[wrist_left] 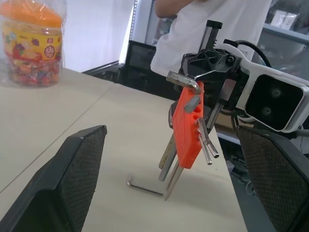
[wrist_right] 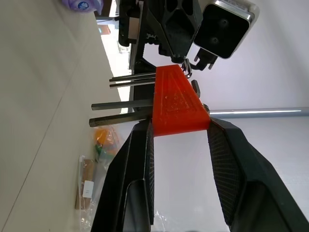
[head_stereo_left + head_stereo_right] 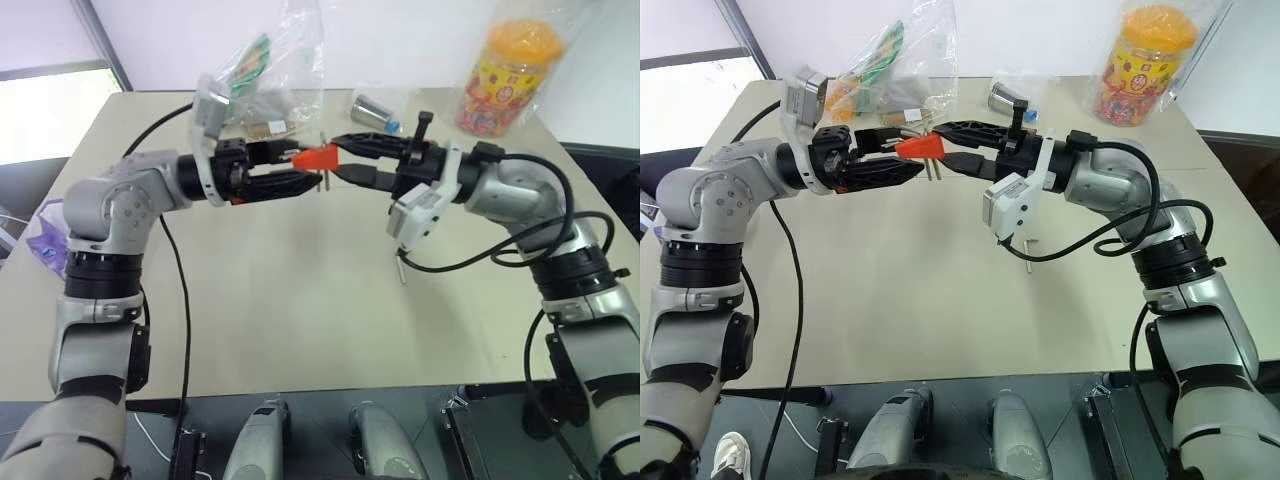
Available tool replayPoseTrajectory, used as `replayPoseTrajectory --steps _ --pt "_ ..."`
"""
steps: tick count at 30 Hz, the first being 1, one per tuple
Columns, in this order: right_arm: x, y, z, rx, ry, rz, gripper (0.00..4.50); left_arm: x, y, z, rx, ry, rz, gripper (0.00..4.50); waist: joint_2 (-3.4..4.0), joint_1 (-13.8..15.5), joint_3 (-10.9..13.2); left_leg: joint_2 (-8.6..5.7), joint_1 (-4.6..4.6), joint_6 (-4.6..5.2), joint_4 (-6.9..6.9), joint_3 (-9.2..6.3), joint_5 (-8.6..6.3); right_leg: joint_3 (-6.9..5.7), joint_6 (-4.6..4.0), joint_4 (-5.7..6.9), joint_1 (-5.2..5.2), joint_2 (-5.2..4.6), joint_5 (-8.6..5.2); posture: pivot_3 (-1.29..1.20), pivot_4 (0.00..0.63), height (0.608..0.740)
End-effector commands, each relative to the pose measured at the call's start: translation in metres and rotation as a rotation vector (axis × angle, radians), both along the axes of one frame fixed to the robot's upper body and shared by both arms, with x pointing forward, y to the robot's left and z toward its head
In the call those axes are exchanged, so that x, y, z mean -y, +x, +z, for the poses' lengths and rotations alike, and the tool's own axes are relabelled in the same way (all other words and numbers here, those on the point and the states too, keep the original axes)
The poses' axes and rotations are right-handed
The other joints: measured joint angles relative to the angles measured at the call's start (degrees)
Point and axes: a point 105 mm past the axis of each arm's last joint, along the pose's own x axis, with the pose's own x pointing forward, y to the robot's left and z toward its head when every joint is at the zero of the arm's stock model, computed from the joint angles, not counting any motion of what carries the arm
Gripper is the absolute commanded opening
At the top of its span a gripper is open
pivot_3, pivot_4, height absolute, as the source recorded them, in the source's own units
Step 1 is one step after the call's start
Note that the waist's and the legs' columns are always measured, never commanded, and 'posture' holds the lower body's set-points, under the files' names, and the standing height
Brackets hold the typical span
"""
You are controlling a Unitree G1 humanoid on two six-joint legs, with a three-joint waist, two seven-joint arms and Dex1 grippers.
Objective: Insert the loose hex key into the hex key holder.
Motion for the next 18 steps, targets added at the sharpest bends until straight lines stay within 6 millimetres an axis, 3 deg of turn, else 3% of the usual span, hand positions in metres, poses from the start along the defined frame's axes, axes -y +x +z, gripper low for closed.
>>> replayPoseTrajectory --steps 1,3,9,18 --pt "-0.0015 -0.0103 0.0227 0.066 0.042 0.031 1.03 0.0009 -0.004 0.0148 0.051 -0.035 -0.014 3.95 0.0 0.02 0.0 0.0 0.0 0.0 0.0 0.0 0.0 0.0 0.0 0.0 0.0 0.0 0.0 0.0 0.15 0.74" --pt "-0.0019 -0.0111 0.0218 0.062 0.037 0.031 1.03 0.0028 -0.0046 0.015 0.05 -0.041 -0.022 3.21 0.0 0.06 0.0 0.0 0.0 0.0 0.0 0.0 0.0 0.0 0.0 0.0 0.0 0.0 0.0 0.0 0.15 0.74" --pt "-0.0026 -0.0119 0.0208 0.055 0.031 0.027 1.03 0.0051 -0.0039 0.0139 0.048 -0.046 -0.024 0.02 0.0 0.02 0.0 0.0 0.0 0.0 0.01 0.0 0.0 0.0 0.0 0.02 0.0 0.0 0.0 0.0 0.15 0.74" --pt "-0.0032 -0.0126 0.0196 0.045 0.024 0.024 1.03 0.0075 -0.0043 0.0109 0.051 -0.038 -0.028 0.02 0.0 0.04 0.0 0.0 0.0 0.0 0.03 0.0 0.0 0.0 0.0 0.03 0.0 0.0 0.0 0.0 0.15 0.74"
